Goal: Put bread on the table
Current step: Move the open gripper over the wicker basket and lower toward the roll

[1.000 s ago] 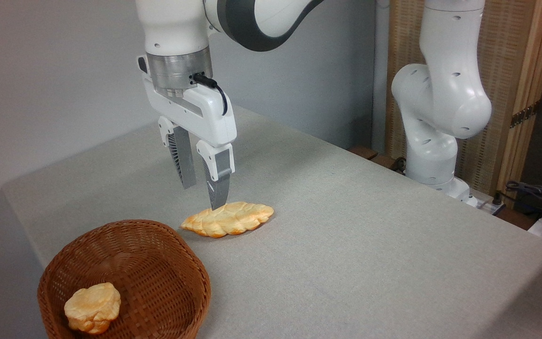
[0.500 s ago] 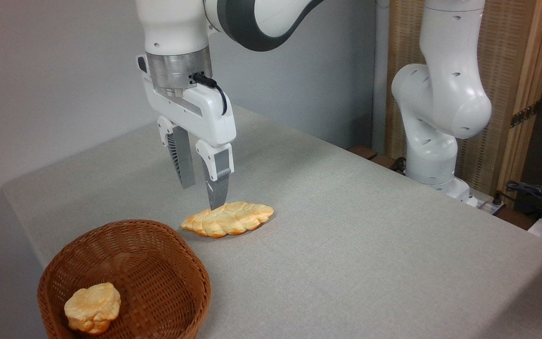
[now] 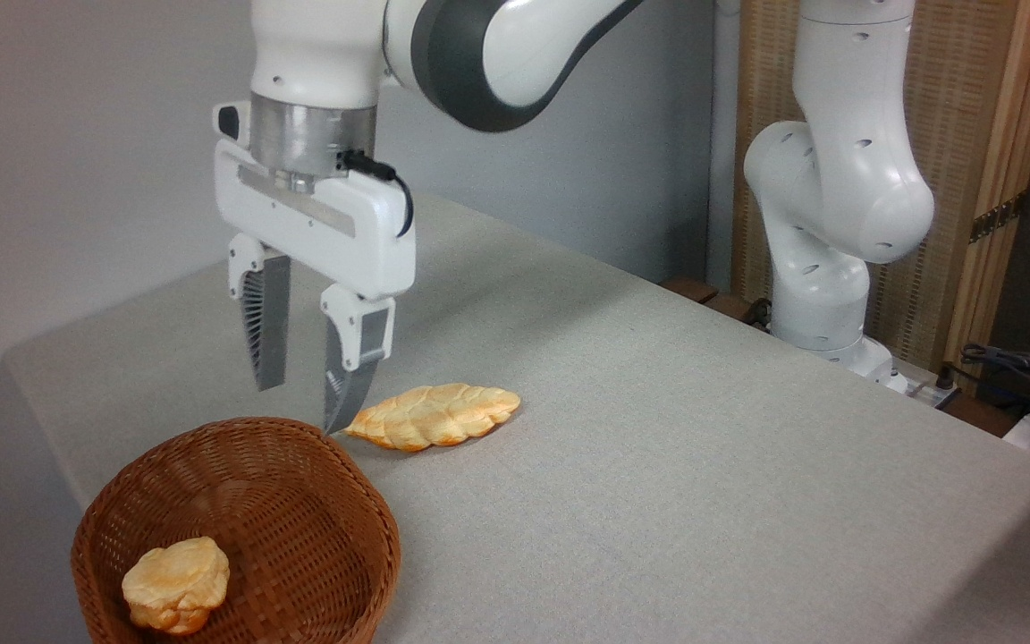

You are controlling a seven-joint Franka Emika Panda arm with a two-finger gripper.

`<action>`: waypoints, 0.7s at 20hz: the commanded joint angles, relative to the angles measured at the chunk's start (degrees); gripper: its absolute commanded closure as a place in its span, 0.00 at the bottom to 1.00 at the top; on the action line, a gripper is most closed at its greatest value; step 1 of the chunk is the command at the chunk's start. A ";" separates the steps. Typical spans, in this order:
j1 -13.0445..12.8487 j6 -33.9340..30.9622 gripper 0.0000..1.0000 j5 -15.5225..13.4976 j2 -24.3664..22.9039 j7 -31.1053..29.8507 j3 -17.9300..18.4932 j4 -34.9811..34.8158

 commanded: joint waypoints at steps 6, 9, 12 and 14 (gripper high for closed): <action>-0.11 18.77 0.00 -0.15 10.73 -0.87 0.42 1.16; -0.11 23.96 0.00 -0.06 13.81 -0.60 0.42 1.16; -0.11 29.14 0.00 -0.06 16.71 -0.60 0.33 1.16; -0.19 31.35 0.00 0.11 18.12 -0.52 0.42 1.25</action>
